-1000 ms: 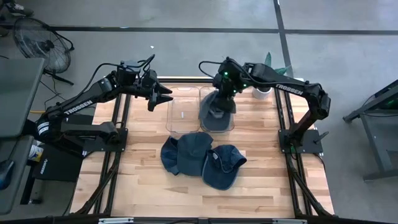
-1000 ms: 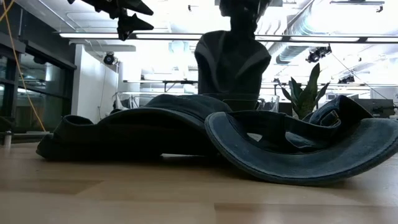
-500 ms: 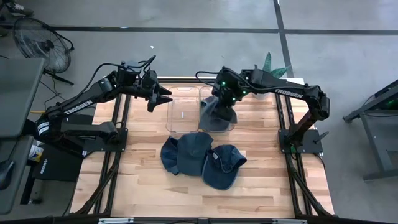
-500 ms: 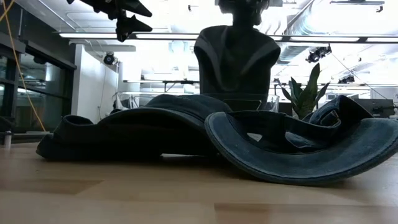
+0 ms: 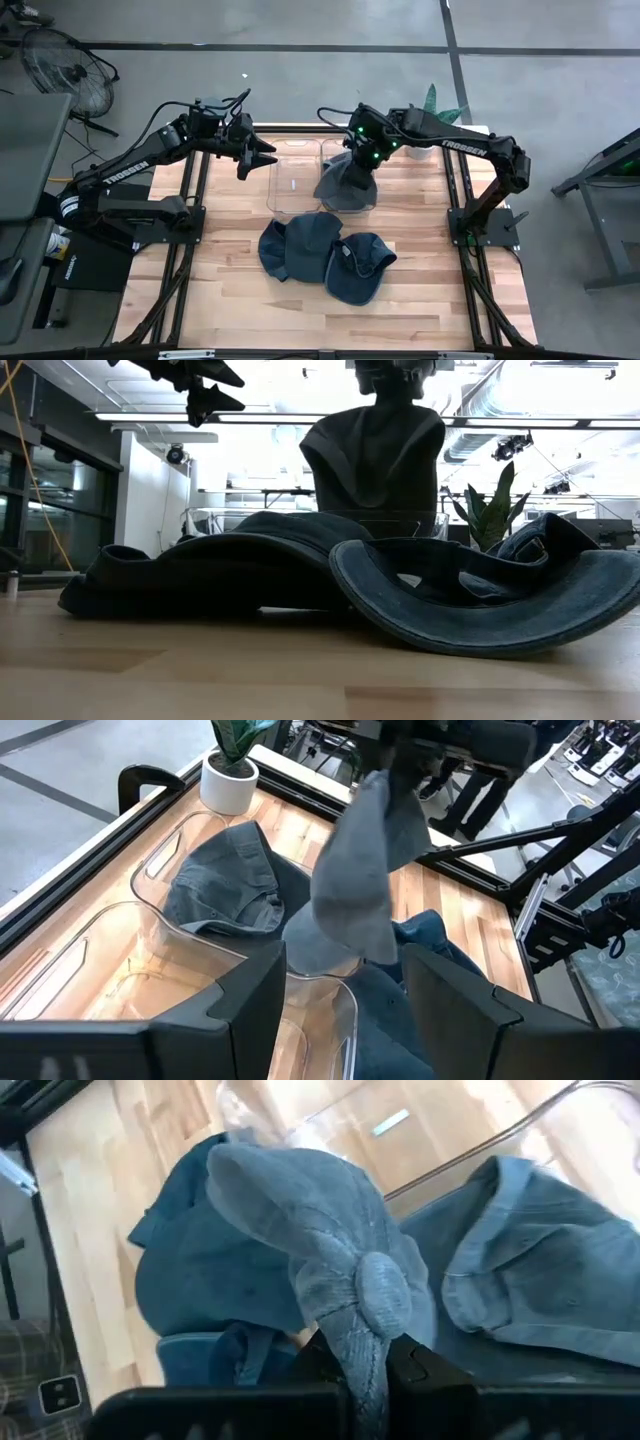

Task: Pick & Place hat
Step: Put the gray cap into the right transparent bin

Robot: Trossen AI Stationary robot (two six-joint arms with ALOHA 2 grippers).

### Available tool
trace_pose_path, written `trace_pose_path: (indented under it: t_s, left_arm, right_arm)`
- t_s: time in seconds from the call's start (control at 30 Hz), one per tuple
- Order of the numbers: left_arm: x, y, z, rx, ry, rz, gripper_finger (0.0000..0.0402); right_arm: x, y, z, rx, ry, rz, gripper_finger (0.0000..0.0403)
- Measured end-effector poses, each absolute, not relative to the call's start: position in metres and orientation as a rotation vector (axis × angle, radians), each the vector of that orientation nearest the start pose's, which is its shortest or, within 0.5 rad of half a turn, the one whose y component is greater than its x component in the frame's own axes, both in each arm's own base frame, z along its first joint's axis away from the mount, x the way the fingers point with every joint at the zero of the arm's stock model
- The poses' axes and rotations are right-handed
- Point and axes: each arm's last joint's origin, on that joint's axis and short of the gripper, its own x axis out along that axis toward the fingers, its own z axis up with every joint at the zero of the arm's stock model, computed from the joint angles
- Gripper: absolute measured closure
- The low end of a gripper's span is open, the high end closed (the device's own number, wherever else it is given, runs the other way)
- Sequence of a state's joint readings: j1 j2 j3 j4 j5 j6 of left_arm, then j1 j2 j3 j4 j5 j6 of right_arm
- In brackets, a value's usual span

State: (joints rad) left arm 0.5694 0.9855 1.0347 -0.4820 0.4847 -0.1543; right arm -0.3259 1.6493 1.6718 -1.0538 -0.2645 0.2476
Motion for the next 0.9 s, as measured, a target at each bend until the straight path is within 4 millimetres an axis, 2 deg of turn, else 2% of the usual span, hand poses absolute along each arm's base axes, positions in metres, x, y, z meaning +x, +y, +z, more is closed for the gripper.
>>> trace_pose_path:
  t_s: [0.13, 0.47, 0.63, 0.9]
  left_arm:
    - [0.176, 0.097, 0.356, -0.370, 0.368, 0.112, 0.0202]
    - [0.176, 0.097, 0.356, -0.370, 0.368, 0.115, 0.0202]
    - [0.176, 0.097, 0.356, -0.354, 0.369, 0.115, 0.0202]
    - [0.176, 0.097, 0.356, -0.351, 0.369, 0.117, 0.0202]
  right_arm:
    - [0.316, -0.105, 0.350, 0.591, 0.972, -0.155, 0.0403]
    - [0.318, -0.097, 0.352, 0.653, 0.972, -0.017, 0.0403]
    - [0.316, -0.118, 0.344, 0.626, 0.979, -0.083, 0.0403]
    - [0.330, -0.149, 0.307, 0.627, 1.069, -0.098, 0.0403]
